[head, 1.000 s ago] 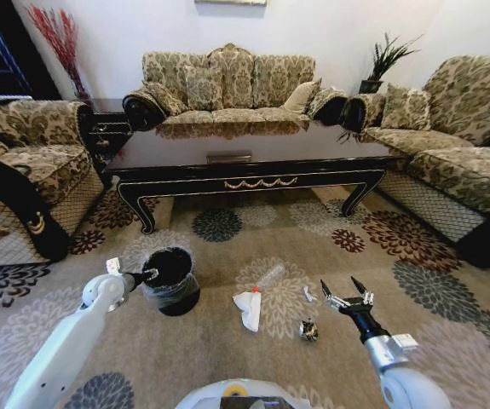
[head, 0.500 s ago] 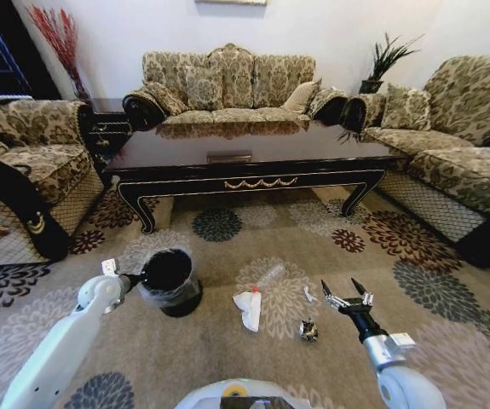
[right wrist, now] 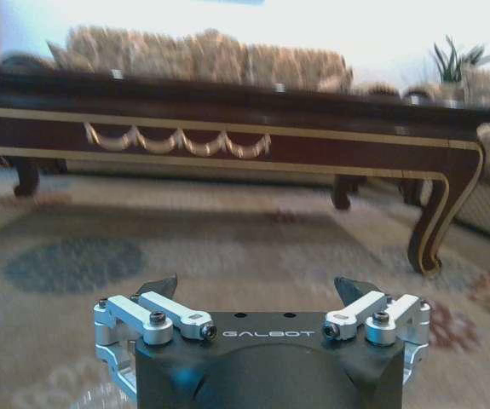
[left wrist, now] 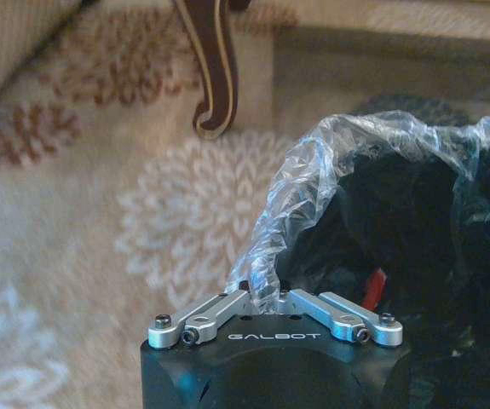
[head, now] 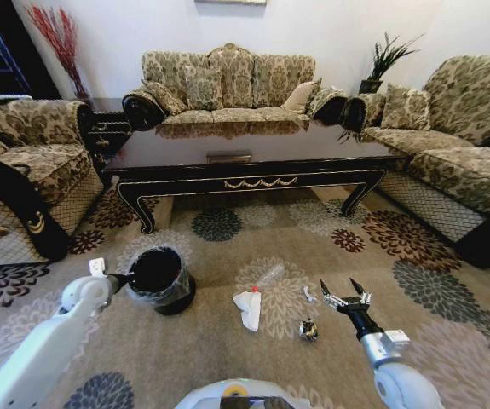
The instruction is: Move to the front of the table and pick up the trash from the floor, then place it into the trash bin.
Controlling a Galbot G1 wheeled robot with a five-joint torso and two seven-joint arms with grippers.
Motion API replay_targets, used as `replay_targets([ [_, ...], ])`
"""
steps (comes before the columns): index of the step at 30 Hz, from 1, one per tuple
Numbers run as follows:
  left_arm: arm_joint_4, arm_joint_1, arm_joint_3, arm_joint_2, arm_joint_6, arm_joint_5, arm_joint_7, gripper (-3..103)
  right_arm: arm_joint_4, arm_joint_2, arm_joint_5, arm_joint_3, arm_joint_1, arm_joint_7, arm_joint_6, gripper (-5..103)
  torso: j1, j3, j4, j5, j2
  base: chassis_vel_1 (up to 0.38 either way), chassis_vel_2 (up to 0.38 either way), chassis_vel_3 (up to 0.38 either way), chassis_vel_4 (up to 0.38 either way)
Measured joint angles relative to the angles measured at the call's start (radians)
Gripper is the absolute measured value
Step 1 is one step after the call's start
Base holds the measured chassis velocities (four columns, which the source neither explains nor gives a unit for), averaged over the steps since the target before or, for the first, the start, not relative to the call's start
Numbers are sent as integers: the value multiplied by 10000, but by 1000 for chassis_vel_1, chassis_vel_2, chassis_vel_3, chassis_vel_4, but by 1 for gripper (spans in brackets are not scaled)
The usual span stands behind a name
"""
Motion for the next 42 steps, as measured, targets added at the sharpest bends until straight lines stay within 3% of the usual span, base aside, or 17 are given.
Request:
replay_targets([
  [1, -546, 338, -249, 480, 1, -295, -53, 2, -370, -61, -18, -211, 109, 209, -285, 100, 0, -1, 0, -4, 0, 0, 0, 0, 0],
  [2, -546, 338, -249, 480, 1, -295, -53, 2, -370, -61, -18, -211, 109, 209, -285, 100, 0, -1, 0, -4, 0, 0, 0, 0, 0],
  [3, -768, 511, -435, 641, 2, -667, -106, 2, -579, -43, -118, -372, 162, 251, -286, 100, 1, 0, -1, -28, 0, 0, 0, 0, 0],
  [4, -964, 736, -571, 758, 1, -971, -75, 2, -1080, 23, -301, -766, 191, 262, -305, 100, 0, 0, 0, -5, 0, 0, 0, 0, 0],
  [5, -1004, 848, -616, 764, 1, -1111, -124, 2, -1391, 60, -512, -1027, 211, 276, -261, 100, 0, 0, -6, 26, -1, 0, 0, 0, 0],
  [7, -1036, 910, -658, 741, -6, -1181, -232, 2, -1632, 65, -776, -1239, 270, 300, -134, 100, 0, -1, 1, 16, 0, 0, 0, 0, 0],
  [9, -1088, 1006, -655, 658, -6, -1266, -363, 2, -2061, 33, -1259, -1729, 384, 329, 41, 100, -1, 0, 0, -18, 0, 0, 0, 0, 0],
  [13, -1428, 1330, -743, 584, -4, -1366, -528, 2, -2793, 34, -1456, -2615, 756, 525, -133, 100, -1, 0, 0, 3, 0, 0, 0, 0, 0],
  [17, -1649, 1802, -1025, 521, -7, -1377, -522, 2, -3044, 68, -1152, -2977, 985, 700, -546, 100, -2, 0, -1, 2, 0, 0, 0, 0, 0],
  [24, -1714, 2155, -1175, 325, -6, -1247, -503, 2, -3124, -687, -179, -3279, 1023, 917, -1087, 100, -1, 0, -1, -1, 0, 0, 0, 0, 0],
  [29, -1736, 2132, -1134, 316, -7, -1224, -500, 2, -3445, -1428, 29, -3886, 1151, 923, -1172, 100, -1, 0, -2, -1, 0, 0, 0, 0, 0],
  [36, -1790, 2205, -1158, 317, -14, -1208, -501, 2, -4028, -1803, 161, -4472, 1907, 906, -1228, 103, -1, 0, 0, 1, 1, 0, 0, 0, 0],
  [42, -1839, 2212, -1143, 355, -13, -1213, -514, 2, -4612, -2073, 567, -4746, 2301, 790, -1236, 87, 0, 0, -1, -1, 0, 0, 0, 0, 0],
])
